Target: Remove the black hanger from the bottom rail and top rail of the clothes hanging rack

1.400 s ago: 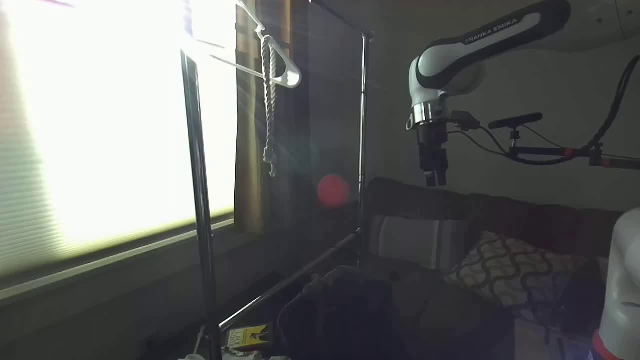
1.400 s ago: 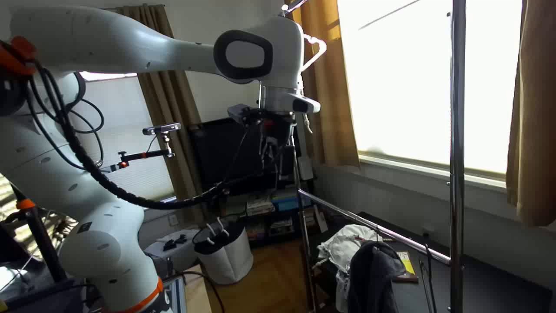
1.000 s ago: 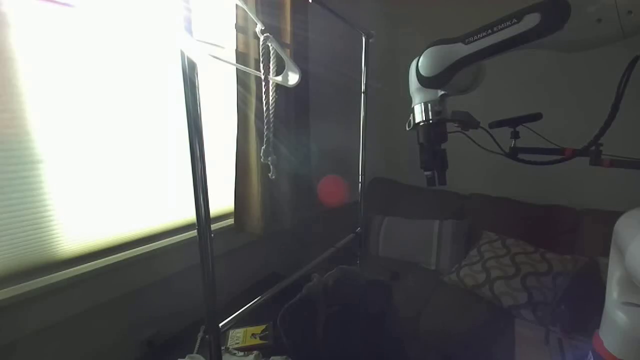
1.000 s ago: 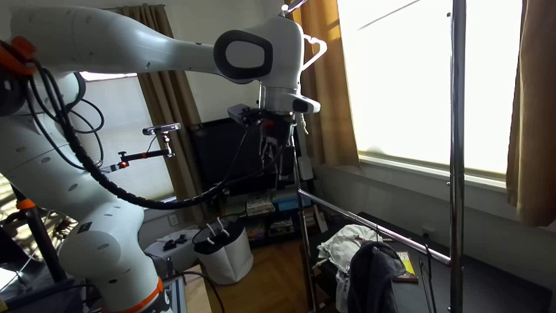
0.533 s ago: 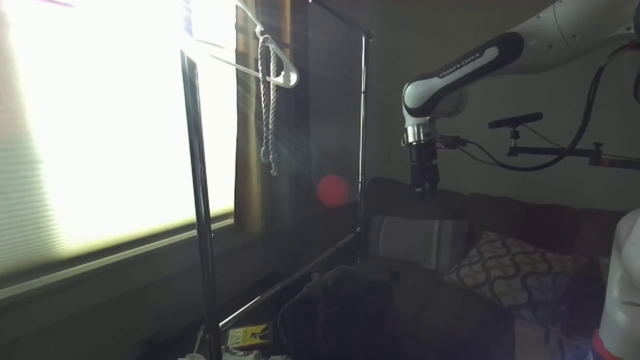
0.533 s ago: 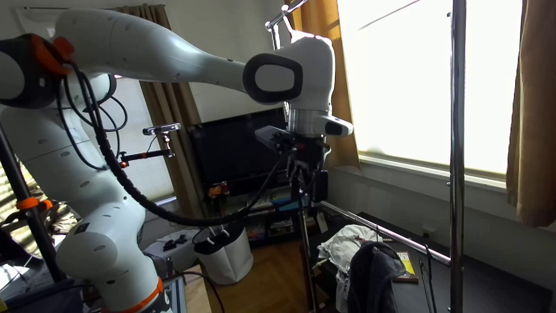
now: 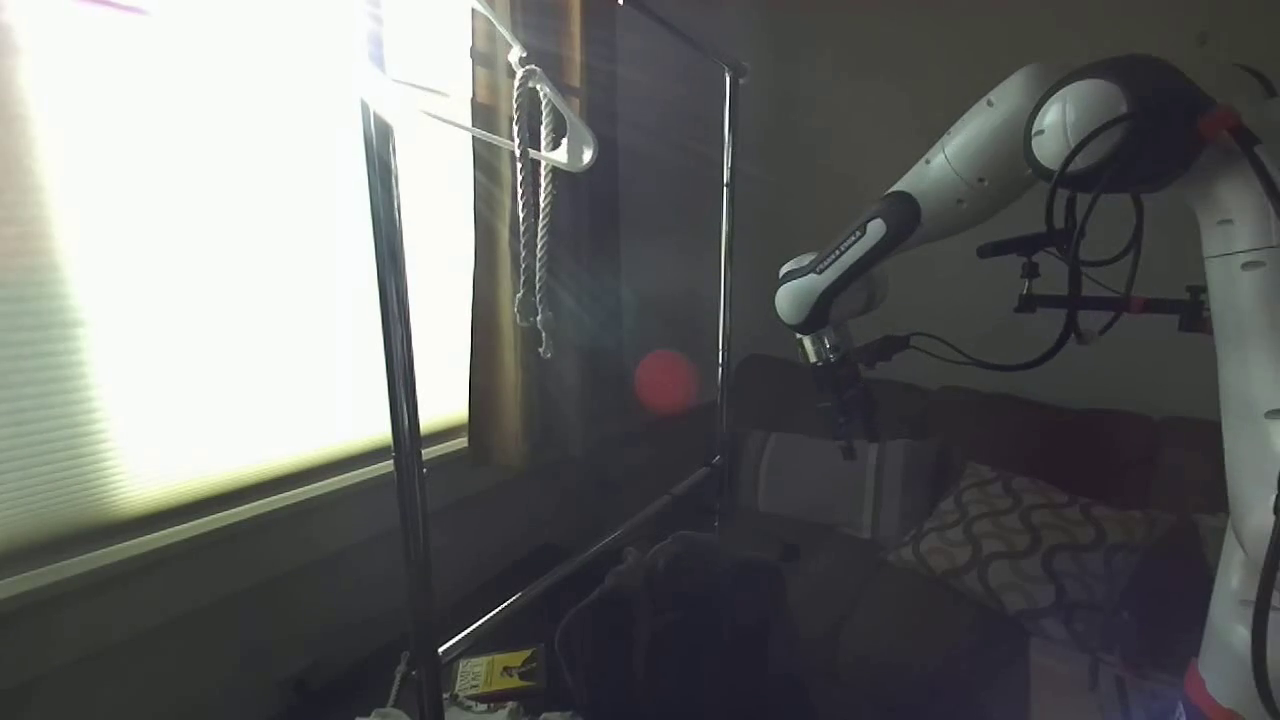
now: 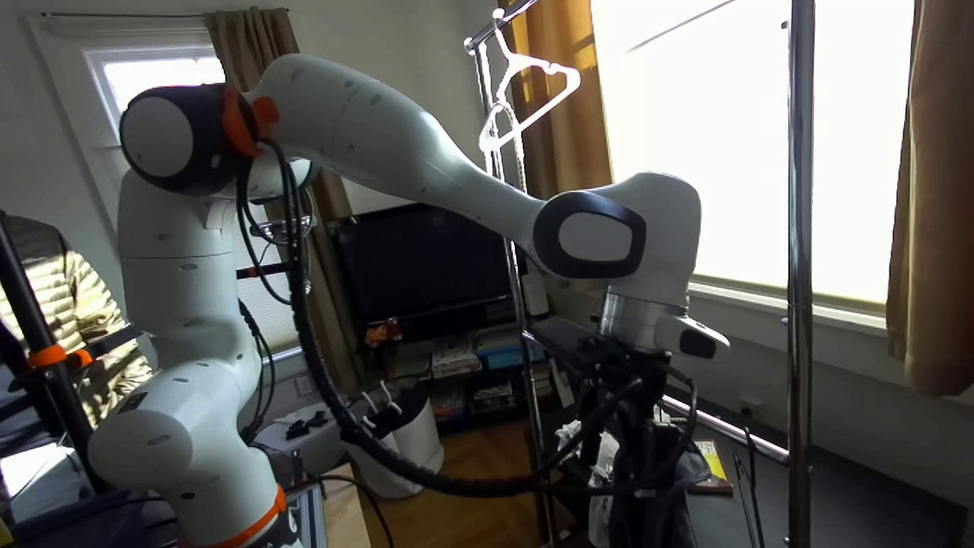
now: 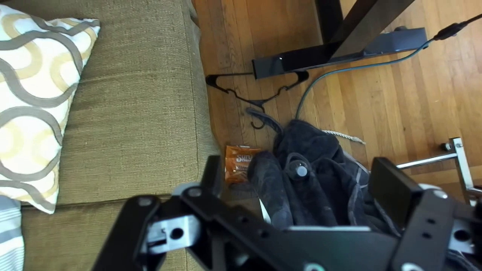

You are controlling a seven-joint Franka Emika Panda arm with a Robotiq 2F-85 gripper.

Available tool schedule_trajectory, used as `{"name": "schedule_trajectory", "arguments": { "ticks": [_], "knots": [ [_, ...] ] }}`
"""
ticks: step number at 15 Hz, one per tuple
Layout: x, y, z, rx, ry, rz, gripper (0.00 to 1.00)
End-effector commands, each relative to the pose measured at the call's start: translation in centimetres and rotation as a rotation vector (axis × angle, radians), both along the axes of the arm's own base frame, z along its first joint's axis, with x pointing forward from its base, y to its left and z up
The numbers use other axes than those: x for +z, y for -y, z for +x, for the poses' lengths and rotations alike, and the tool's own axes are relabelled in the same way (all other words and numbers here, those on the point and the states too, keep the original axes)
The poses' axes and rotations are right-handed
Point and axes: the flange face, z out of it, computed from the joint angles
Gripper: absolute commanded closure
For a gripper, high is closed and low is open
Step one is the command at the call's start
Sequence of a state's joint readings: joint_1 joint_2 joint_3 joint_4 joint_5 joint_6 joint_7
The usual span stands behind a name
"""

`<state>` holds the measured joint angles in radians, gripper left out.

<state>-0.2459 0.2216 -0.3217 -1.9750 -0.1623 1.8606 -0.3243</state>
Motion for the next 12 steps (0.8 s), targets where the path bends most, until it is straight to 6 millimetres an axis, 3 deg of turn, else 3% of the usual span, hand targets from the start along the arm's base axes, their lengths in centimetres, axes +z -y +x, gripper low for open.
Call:
{"name": "schedule_trajectory", "arguments": {
  "ticks": [1, 8, 12],
  "knots": [
    [-0.3, 0.2, 0.4, -0.001, -0.008, -0.003, 0.0],
    [0.6, -0.3, 0.8, 0.042, 0.02, -0.022, 0.0],
    [-0.2, 2.4, 3.9, 0.265, 0.156, -0.067, 0.0]
  ]
}}
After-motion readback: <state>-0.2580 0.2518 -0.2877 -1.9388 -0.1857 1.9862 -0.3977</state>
